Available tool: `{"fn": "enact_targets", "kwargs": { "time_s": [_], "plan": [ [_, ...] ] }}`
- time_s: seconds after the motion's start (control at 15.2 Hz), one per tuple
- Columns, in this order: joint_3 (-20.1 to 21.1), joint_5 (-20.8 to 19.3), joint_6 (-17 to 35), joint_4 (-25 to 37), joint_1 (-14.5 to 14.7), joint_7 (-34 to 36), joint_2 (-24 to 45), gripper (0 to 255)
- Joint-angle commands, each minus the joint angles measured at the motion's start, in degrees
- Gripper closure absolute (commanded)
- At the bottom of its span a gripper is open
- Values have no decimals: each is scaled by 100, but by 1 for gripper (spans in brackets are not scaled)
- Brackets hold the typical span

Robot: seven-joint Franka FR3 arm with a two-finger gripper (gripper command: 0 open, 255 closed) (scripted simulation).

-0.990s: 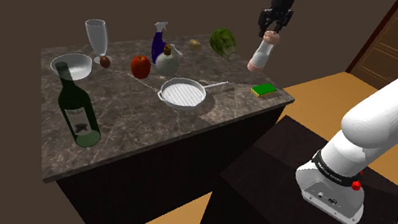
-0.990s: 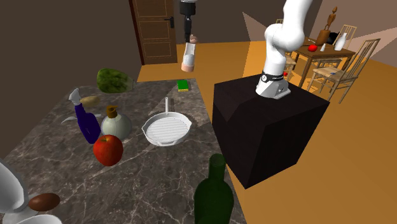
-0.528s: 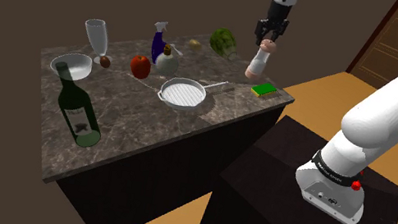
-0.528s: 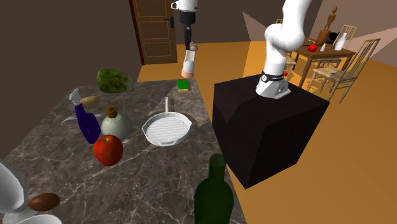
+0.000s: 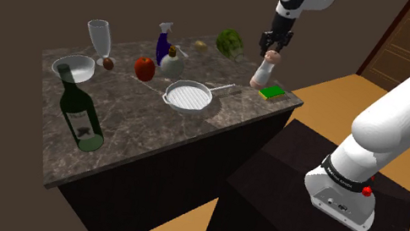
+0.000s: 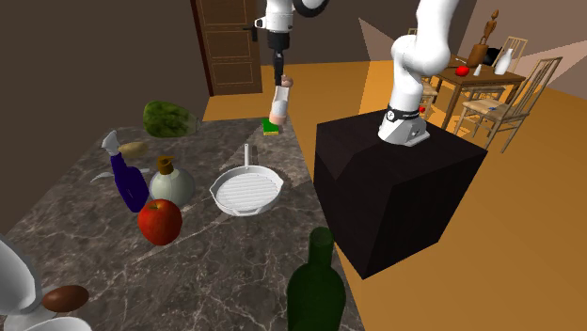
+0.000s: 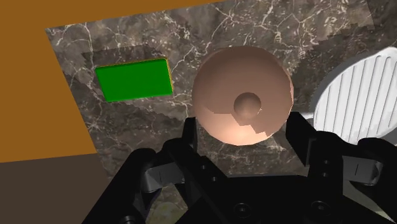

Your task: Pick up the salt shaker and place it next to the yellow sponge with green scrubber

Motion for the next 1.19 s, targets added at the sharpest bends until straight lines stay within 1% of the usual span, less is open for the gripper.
{"fn": "enact_targets", "kwargs": {
  "time_s": [0.0,1.12],
  "plan": [
    [-6,14,163,-70,0,-16,89,255],
    [-21,201,1524,-568,12,-166,961,255]
  ]
}}
